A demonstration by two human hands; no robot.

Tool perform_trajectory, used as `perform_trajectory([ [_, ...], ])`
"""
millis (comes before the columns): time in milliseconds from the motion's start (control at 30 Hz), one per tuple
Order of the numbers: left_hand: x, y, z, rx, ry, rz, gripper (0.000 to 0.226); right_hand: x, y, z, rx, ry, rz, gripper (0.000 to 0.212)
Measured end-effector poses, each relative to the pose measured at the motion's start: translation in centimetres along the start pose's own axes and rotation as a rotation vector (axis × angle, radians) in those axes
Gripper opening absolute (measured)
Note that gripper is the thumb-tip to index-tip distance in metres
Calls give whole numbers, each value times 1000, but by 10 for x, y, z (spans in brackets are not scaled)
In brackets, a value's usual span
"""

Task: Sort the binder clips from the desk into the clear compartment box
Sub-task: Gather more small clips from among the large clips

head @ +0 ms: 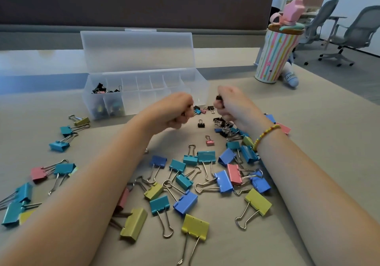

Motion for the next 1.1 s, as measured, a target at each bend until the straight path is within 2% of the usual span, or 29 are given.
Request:
perform_trajectory([
  [67, 6, 0, -2, -12, -489, 59, 21, 7, 0, 4, -148, 485, 59, 21],
  [133, 8, -1, -3, -30, -737, 57, 19, 11, -2, 5, -216, 718, 111, 20],
  [300, 4, -3, -4, -3, -836, -28, 28, 14, -5, 0, -262, 747, 114, 14],
  [467, -2, -1, -6, 27, -722, -40, 43, 18, -4, 1, -253, 718, 80, 23],
  [533, -6, 0, -7, 8, -623, -39, 38, 21, -5, 4, -211, 604, 78, 23],
  [600, -8, -1, -7, -32, -493, -43, 29, 24, -7, 7, -142, 389, 76, 18],
  [667, -9, -2, -8, -76, -307, -35, 25, 30, -6, 8, -97, 184, 64, 22],
  [733, -9, -3, -9, -93, -139, -20, 26, 36, -5, 8, -89, -36, 41, 26],
  [867, -13, -7, -13, -66, 49, 69, 31, 41, -10, 9, -77, -560, 45, 24],
  [1000, -17, -7, -12, -155, 595, 53, 41, 40, -16, 12, -28, -934, 107, 35],
  [1100, -23, -6, -5, -221, 847, 65, 40, 39, -17, 13, -27, -1051, 170, 31],
])
Point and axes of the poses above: each hand's wrist, its own y-axis towards the middle knuckle, its own x-axis out of the back of the hand, z = x × y, the point moved 1 cm from there along y, towards the middle knuckle, and after that the axes turned 10 degrees about y, right-handed, at the moved point
